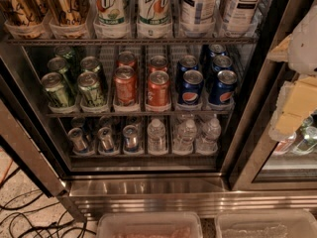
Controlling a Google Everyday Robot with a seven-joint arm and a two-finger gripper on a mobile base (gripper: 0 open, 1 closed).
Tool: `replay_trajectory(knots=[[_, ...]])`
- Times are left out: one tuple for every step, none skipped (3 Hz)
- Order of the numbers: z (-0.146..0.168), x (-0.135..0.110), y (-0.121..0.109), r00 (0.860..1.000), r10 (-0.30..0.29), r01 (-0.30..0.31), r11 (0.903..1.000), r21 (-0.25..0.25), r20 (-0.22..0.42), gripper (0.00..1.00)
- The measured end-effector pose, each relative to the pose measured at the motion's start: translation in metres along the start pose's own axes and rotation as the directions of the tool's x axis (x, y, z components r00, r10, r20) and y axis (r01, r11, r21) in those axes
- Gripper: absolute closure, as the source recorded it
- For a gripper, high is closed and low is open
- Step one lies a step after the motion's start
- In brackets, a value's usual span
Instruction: Pick redbull can from bottom shelf of fridge
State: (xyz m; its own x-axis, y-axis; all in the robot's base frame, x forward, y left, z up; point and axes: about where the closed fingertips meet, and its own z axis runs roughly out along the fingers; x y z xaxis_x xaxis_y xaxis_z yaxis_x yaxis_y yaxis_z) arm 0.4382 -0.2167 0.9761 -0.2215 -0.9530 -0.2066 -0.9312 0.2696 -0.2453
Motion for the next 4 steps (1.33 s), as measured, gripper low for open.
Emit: replay_trajectory(knots=[[-0.001,0.0,-0.001,1.0,-0.001,0.001,1.0,0.003,-0.001,0.0],[0.001,-0.024,0.008,0.999,-0.043,0.043,0.9991,0.007,-0.005,0.0],[0.008,-0.058,0.03,0.996,-0.072,0.072,0.9974,-0.003,0.055,0.0],[0.02,-0.097,0.058,0.978,-0.07,0.077,0.9967,-0.028,0.197,0.0]])
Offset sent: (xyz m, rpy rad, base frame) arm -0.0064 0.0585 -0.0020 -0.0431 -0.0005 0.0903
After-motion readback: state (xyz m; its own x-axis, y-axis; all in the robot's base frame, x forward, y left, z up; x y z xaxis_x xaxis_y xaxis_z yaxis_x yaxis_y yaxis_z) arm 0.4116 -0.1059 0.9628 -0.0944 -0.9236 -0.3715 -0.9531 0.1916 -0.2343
